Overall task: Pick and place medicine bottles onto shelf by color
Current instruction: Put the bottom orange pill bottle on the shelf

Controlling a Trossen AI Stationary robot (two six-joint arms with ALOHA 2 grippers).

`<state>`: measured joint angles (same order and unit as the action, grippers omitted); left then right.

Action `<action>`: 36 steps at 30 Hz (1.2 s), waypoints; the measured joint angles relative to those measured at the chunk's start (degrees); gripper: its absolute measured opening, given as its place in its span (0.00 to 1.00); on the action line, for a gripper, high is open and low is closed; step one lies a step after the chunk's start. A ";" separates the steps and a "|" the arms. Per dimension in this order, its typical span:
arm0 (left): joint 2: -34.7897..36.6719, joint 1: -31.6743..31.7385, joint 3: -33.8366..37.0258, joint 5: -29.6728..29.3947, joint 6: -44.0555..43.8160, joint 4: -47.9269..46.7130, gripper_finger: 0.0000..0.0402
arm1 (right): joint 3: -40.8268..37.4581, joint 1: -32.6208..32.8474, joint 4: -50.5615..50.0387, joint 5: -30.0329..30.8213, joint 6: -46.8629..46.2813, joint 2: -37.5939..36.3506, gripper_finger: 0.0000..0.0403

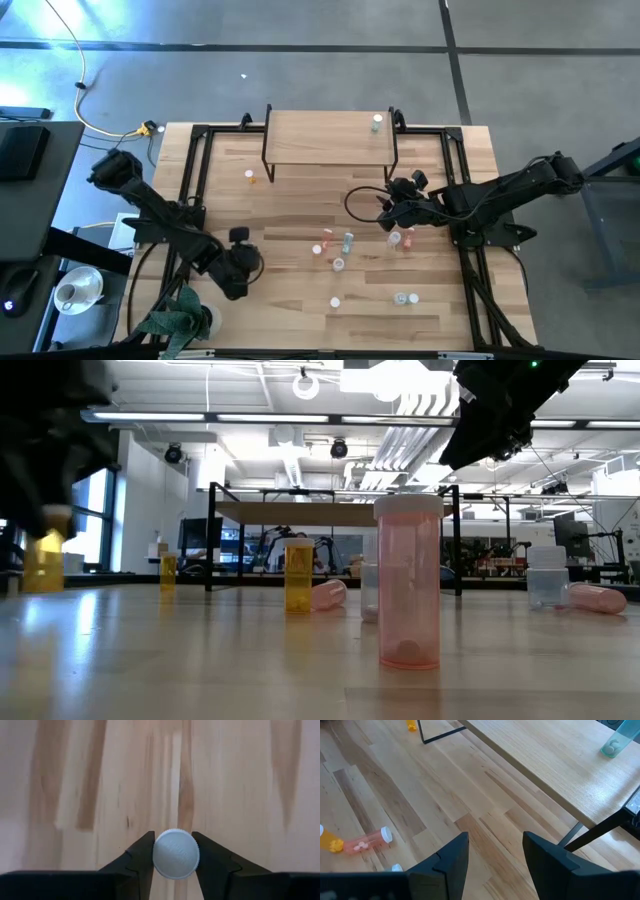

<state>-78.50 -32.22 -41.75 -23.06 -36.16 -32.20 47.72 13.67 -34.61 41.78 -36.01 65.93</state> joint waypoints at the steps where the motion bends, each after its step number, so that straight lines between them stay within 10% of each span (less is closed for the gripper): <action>1: 0.00 1.14 -0.98 0.08 1.99 -0.14 0.28 | 0.00 0.00 0.00 0.00 -0.02 0.00 0.44; 17: 0.04 28.75 -26.34 0.70 36.14 -10.60 0.27 | 0.00 0.00 0.03 -0.02 -0.02 0.00 0.44; 36: -3.28 68.18 -41.55 15.79 42.38 -11.28 0.27 | 0.00 -0.02 0.13 -0.22 -2.63 0.00 0.44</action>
<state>-81.78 35.96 -83.31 -7.27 6.22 -43.48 47.72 13.65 -34.48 41.56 -38.64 65.93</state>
